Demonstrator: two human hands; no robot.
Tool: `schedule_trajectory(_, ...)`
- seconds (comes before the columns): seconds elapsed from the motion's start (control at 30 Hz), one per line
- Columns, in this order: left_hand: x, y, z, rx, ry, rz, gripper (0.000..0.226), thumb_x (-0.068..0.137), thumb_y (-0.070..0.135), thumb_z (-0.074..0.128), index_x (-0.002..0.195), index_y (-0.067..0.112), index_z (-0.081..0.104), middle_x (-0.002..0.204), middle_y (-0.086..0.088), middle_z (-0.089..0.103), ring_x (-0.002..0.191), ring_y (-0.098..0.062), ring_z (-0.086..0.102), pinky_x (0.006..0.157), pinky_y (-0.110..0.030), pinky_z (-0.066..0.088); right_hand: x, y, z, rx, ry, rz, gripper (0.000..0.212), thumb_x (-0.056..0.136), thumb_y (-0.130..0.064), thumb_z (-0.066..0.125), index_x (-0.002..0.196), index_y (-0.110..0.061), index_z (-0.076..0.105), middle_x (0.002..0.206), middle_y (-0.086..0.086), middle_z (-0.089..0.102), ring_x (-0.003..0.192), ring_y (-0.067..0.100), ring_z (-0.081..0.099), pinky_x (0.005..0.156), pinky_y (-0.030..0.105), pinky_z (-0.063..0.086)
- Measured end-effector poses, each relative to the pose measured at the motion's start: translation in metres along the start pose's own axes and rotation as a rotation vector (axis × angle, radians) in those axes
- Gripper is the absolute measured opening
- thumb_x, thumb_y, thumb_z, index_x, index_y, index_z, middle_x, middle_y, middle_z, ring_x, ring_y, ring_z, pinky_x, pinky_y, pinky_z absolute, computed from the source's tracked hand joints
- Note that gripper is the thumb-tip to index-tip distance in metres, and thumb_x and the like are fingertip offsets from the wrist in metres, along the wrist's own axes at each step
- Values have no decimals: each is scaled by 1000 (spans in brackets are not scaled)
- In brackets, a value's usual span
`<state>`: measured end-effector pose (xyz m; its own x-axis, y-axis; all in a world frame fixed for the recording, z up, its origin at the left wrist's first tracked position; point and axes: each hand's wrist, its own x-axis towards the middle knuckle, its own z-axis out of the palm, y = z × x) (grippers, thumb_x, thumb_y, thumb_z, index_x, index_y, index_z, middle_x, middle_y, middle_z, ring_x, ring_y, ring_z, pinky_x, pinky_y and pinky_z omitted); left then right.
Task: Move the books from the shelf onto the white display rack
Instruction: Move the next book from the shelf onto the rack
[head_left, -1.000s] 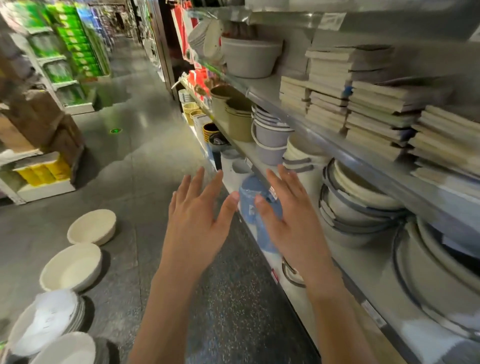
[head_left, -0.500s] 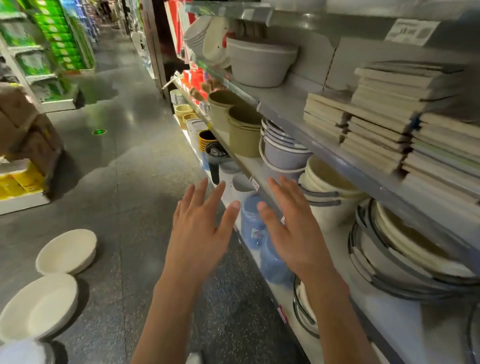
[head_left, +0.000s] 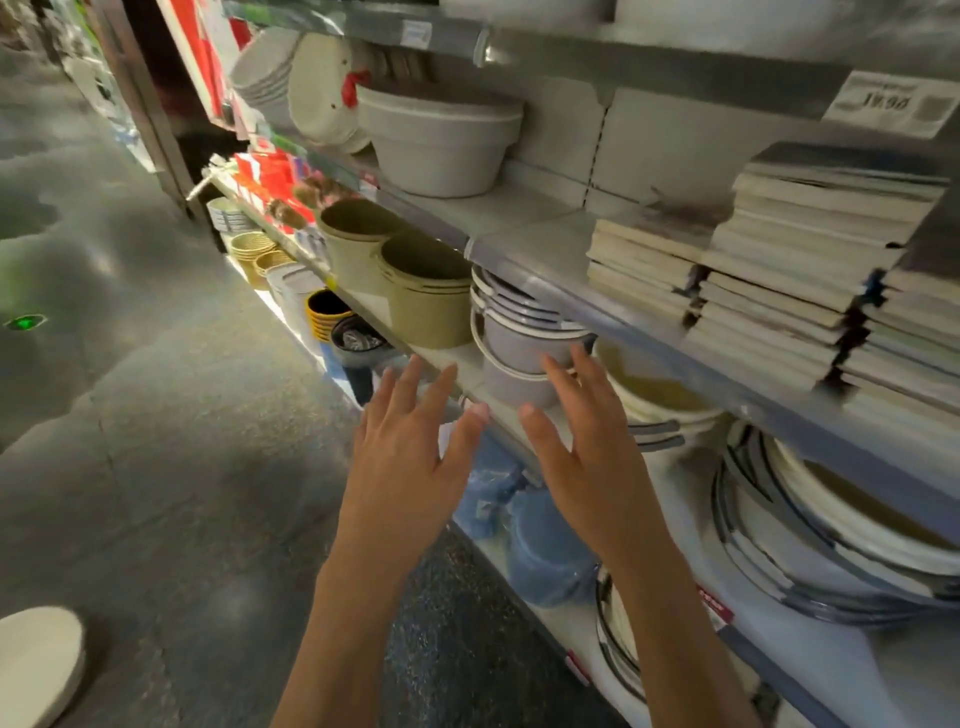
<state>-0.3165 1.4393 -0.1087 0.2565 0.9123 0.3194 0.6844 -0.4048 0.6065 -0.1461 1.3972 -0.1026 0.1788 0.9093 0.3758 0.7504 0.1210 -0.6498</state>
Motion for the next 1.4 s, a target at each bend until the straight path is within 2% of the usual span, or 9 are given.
schedule_trajectory(0.17, 47, -8, 25, -110, -43, 53, 80, 89, 78, 13, 152, 36, 35, 165, 5, 18, 153, -15, 6, 122, -41, 12, 33, 29, 10, -3, 146, 81, 73, 92, -66, 32, 152, -25, 36, 164, -1, 20, 152, 13, 13, 121, 46, 24)
schedule_trajectory(0.27, 85, -8, 43, -124, -100, 67, 75, 90, 78, 14, 153, 40, 29, 166, 8, 13, 153, -10, 2, 118, -35, 8, 60, 48, 12, -34, 166, 138, 80, 87, -72, 27, 153, -27, 34, 164, -5, 16, 151, 10, 9, 123, 44, 20)
schedule_trajectory(0.4, 143, -1, 66, -121, -144, 147, 85, 84, 83, 8, 154, 39, 27, 166, 9, 14, 153, -11, 3, 123, -43, 10, 106, 78, 8, -39, 243, 184, 84, 83, -75, 24, 153, -29, 32, 165, -9, 8, 152, 8, 2, 121, 35, 13)
schedule_trajectory(0.5, 193, 9, 84, -118, -201, 198, 75, 91, 77, 17, 154, 38, 27, 166, 8, 12, 153, -11, 2, 123, -41, 10, 147, 102, 5, -59, 336, 209, 83, 84, -73, 25, 152, -27, 33, 165, -6, 12, 152, 14, 5, 117, 30, 10)
schedule_trajectory(0.73, 278, 29, 132, -163, -247, 279, 85, 83, 77, 11, 154, 34, 29, 166, 6, 13, 153, -12, 2, 120, -32, 3, 211, 144, -10, -146, 421, 268, 74, 90, -62, 41, 152, -22, 35, 165, -3, 15, 152, 17, 8, 120, 40, 17)
schedule_trajectory(0.83, 301, 33, 149, -172, -288, 303, 85, 84, 78, 11, 156, 33, 25, 166, 5, 13, 153, -13, 2, 122, -36, 7, 224, 158, -10, -186, 513, 240, 75, 89, -61, 42, 149, -16, 41, 163, 3, 22, 151, 24, 16, 119, 43, 23)
schedule_trajectory(1.07, 360, 36, 185, -236, -356, 470, 79, 92, 73, 32, 157, 31, 19, 165, 1, 18, 152, -19, 15, 122, -42, 22, 247, 190, -7, -374, 675, 202, 60, 94, -46, 46, 148, -19, 40, 159, 6, 31, 148, 26, 19, 116, 53, 23)
schedule_trajectory(1.23, 404, 44, 211, -333, -369, 619, 71, 93, 42, 65, 154, 30, 30, 164, -3, 21, 146, -22, 32, 111, -36, 36, 261, 203, -4, -540, 751, 295, 63, 88, -34, 60, 146, -15, 44, 152, 11, 43, 145, 29, 26, 112, 57, 32)
schedule_trajectory(1.4, 432, 48, 234, -336, -457, 705, 70, 84, 41, 75, 146, 30, 45, 161, 7, 25, 133, -1, 40, 98, -11, 33, 268, 211, 0, -643, 821, 314, 67, 75, -14, 84, 135, -10, 54, 136, 7, 45, 130, 27, 36, 102, 54, 47)
